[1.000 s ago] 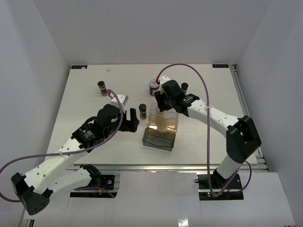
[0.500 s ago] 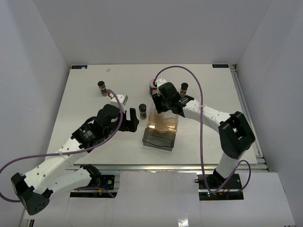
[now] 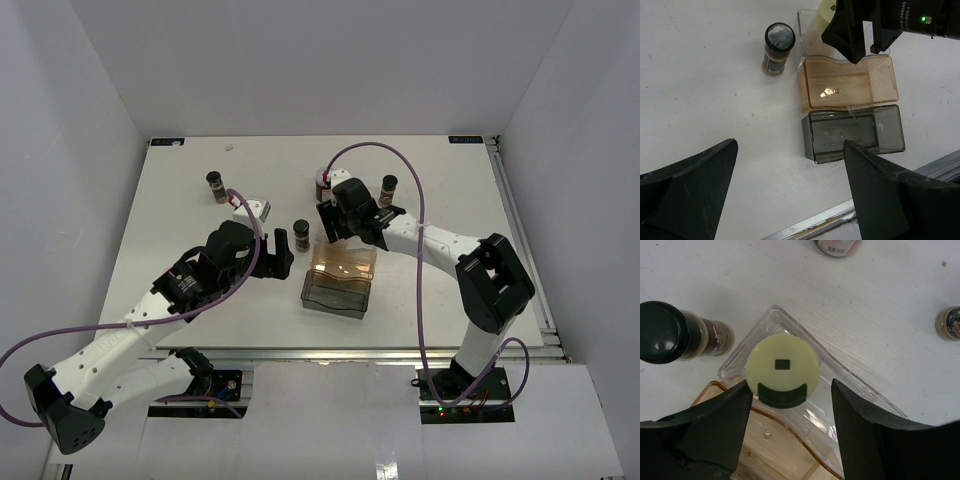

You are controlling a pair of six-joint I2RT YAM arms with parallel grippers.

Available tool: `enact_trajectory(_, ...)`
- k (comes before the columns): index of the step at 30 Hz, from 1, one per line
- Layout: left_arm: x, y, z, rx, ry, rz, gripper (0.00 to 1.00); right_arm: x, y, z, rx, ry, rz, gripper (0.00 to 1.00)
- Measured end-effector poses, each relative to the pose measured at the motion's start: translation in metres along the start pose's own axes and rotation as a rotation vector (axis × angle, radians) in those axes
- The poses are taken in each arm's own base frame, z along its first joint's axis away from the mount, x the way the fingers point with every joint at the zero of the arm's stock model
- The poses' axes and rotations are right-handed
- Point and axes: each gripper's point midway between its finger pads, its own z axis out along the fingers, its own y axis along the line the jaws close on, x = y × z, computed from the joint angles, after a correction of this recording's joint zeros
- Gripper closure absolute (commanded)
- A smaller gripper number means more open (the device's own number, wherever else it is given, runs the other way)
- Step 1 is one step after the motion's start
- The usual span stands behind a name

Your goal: Organize the condiment bottles

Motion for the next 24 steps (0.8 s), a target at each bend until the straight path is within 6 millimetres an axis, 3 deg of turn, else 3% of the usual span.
enact_trajectory(11, 0.001, 0.0, 0.001, -0.001, 0.003, -0.011, 0.02, -0.006, -0.007, -0.008, 0.032, -0.011, 0.0, 0.21)
enact_trajectory(17, 0.001, 0.0, 0.001, -0.001, 0.003, -0.01, 0.02, -0.042, -0.019, -0.043, 0.073, -0.099, 0.009, 0.21)
enact_trajectory(20, 0.001, 0.0, 0.001, -0.002, 0.004, -0.01, 0.02, -0.064, -0.032, -0.06, 0.098, -0.158, 0.029, 0.21)
enact_trajectory(24, 0.002, 0.0, 0.0, -0.003, 0.007, -0.002, 0.02, -0.078, -0.078, -0.062, 0.181, -0.175, 0.098, 0.21)
